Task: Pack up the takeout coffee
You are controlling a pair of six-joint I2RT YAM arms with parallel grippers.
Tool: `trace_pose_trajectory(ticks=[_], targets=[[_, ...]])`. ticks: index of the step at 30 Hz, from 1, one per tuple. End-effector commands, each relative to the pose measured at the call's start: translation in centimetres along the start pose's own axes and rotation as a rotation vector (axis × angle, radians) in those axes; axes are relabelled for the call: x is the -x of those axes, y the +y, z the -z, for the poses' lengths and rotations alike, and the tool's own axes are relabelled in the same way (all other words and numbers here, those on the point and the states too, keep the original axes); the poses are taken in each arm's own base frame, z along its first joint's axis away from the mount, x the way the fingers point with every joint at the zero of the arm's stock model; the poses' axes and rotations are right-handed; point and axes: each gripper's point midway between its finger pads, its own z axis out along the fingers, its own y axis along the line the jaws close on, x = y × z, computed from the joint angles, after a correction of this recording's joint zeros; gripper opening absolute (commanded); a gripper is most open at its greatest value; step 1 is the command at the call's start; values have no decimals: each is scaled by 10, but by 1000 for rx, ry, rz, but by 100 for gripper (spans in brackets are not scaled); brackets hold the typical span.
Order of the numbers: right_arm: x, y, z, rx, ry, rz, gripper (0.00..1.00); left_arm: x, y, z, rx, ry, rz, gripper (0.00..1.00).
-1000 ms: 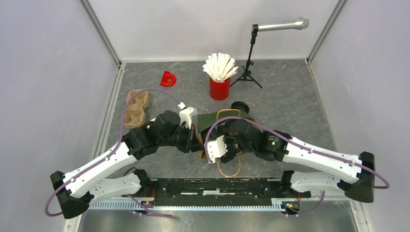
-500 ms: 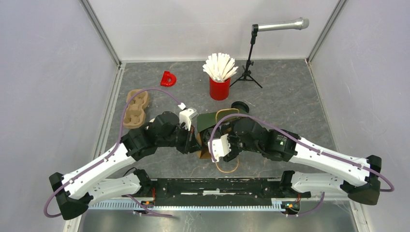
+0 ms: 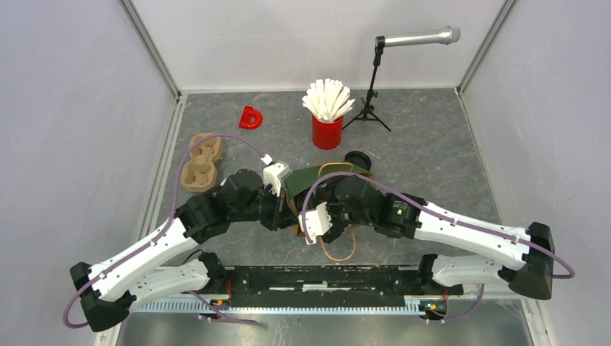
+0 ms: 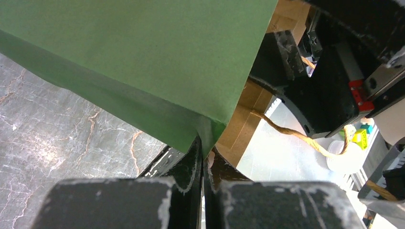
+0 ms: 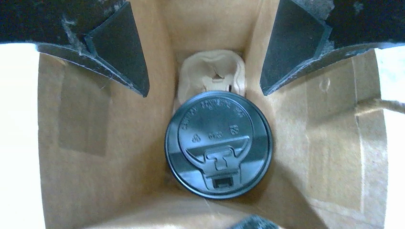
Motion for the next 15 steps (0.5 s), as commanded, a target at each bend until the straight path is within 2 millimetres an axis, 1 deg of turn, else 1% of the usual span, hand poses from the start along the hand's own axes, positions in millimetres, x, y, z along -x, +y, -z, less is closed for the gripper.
trace_pose_trajectory(ticks=[1,5,11,15], targets=[[18,4,-11,34,-99,7,95,9,-6,0,-35,-49,-28,2],[18,8,-18,23,-119,5,98,9,-7,1,-42,-61,-22,2],[18,14,-31,38,-124,-10,98,7,-8,3,-55,-76,-8,2],[16,11,-36,6,-126,-18,98,7,-10,5,-62,-76,-4,2]])
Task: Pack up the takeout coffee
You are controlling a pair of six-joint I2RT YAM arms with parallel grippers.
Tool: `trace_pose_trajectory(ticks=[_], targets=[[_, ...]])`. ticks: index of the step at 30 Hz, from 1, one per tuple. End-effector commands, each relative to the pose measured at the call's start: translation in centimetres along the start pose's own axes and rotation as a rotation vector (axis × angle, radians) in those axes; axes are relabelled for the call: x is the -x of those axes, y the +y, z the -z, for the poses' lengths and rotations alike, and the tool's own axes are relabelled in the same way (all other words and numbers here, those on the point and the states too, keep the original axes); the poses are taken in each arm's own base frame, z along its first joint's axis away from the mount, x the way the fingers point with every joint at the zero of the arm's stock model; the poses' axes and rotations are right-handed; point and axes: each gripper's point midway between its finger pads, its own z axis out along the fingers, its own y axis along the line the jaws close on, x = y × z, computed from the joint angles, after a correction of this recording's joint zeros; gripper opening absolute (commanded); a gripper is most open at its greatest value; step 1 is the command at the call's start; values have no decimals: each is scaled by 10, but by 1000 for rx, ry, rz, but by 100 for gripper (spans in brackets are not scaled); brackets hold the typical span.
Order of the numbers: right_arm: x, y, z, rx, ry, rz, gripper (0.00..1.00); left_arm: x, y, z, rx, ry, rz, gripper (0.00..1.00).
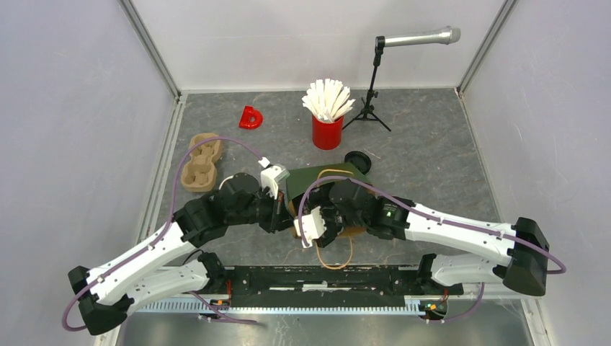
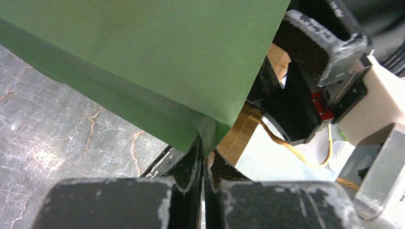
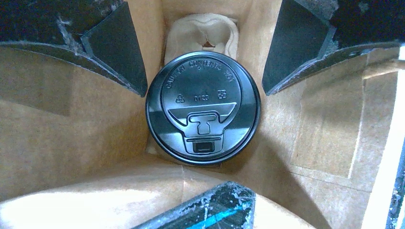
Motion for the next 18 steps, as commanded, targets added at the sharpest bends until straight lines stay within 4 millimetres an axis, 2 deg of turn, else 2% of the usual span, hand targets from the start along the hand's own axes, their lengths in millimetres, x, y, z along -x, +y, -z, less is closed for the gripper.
trace_pose_trajectory(ticks=[1,8,14,18], targets=[[4,-6,-8,-45,-37,-8,98,13,-13,4,-56,-58,3,2],[-2,-5,-11,-53,-15,-4,98,11,-14,8,-61,-73,29,2],[-7,-9,-12,-90,-4,14,81,8,-13,12,-58,-77,46,2],[-11,-10,-10,-117,8,26,74,6,-11,12,-54,-73,53,2]])
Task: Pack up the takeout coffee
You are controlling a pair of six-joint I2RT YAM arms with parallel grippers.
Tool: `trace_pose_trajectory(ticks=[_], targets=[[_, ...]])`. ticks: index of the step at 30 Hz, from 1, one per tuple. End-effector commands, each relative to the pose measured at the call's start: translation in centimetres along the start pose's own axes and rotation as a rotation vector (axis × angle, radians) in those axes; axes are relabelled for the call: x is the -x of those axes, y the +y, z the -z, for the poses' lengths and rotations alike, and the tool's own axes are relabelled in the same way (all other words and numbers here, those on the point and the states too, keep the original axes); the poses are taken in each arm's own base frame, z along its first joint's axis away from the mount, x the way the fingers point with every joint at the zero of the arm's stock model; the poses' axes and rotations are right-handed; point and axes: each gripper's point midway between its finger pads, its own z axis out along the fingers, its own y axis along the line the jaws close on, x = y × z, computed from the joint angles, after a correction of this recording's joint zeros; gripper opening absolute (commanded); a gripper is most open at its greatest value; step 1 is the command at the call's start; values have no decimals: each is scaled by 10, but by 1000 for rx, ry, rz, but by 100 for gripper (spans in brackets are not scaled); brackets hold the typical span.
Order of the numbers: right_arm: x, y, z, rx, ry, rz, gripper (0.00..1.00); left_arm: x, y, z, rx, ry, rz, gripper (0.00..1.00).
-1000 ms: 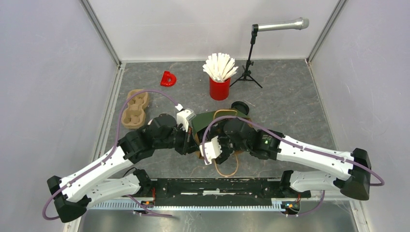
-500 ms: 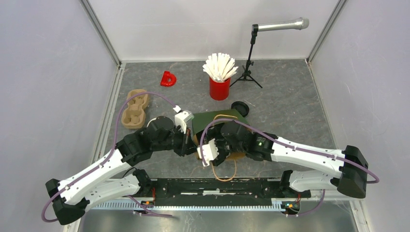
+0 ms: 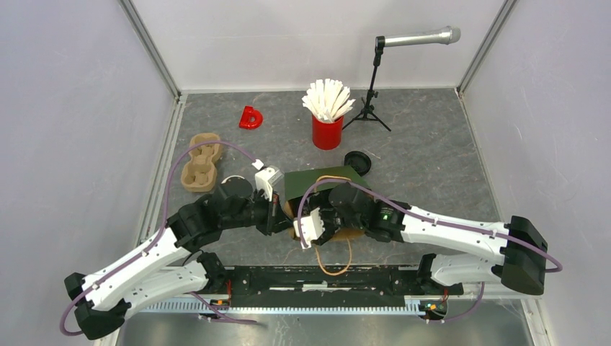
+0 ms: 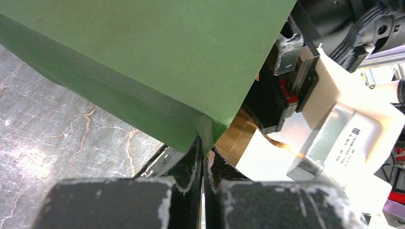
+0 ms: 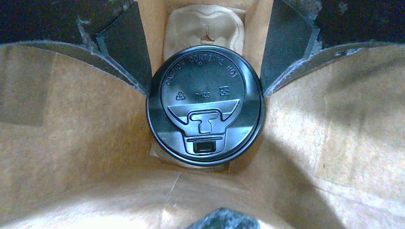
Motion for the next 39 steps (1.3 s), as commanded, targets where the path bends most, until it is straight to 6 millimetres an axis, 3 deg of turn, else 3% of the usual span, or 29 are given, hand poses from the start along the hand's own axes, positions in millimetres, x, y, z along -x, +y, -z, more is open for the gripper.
trace_pose_trajectory(ticks=[1,11,20,25,33,39], targets=[[-2,-12,4,-72,3,19,73,6,-9,3,-36,-32,31,3],[0,-27,23,-127,17,0,70,2,-5,-2,-19,5,-1,3],[-11,-17,34,-95,65,-8,69,4,-10,-8,-42,17,-11,3],[-13,-9,29,-68,60,5,69,5,-11,-10,-49,21,-11,3],[-34,-5,16,-106,107,31,69,6,-15,-12,-66,23,8,2],[-40,-6,17,-134,115,35,69,7,-15,-13,-66,17,21,2]])
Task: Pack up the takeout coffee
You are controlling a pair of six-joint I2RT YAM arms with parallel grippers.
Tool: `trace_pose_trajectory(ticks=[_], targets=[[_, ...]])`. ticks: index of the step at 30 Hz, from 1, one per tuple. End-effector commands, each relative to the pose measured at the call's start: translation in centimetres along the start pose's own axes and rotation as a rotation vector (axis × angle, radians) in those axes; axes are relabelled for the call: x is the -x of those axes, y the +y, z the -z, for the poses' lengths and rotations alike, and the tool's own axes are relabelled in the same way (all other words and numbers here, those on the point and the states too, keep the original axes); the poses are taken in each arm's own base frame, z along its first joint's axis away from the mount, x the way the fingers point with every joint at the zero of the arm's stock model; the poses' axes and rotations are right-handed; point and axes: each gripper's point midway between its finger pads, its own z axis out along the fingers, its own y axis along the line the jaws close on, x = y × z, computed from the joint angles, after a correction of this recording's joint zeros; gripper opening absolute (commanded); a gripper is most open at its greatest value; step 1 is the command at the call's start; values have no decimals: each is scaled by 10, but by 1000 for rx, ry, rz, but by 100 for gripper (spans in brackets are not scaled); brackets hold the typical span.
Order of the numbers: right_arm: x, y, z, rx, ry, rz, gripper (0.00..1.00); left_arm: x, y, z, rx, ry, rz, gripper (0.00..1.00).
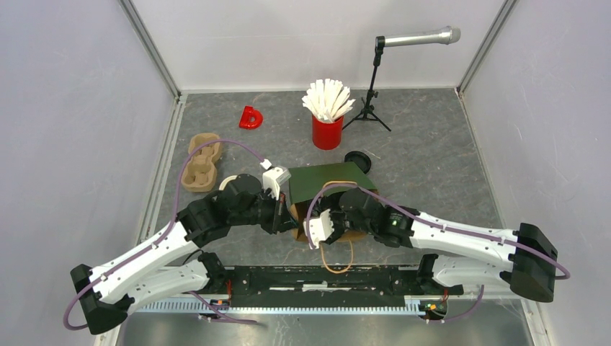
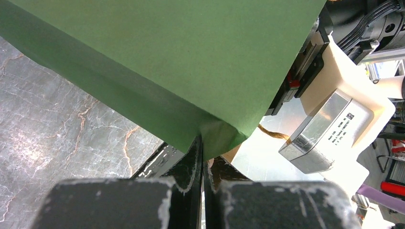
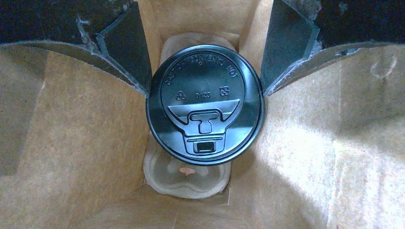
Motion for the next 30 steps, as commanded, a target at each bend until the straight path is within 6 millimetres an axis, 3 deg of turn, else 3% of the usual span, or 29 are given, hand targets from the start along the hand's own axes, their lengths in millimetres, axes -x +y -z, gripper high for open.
trace_pose_trajectory(ticks=[1,11,30], targets=[[-1,-14,3,-65,-1,10,69,13,-17,2,-66,-39,0,2],[35,-23,16,-60,-175,2,67,11,-15,3,-63,-40,6,2],[28,-22,-9,-83,-148,132,69,8,-17,-1,-76,-27,28,2]])
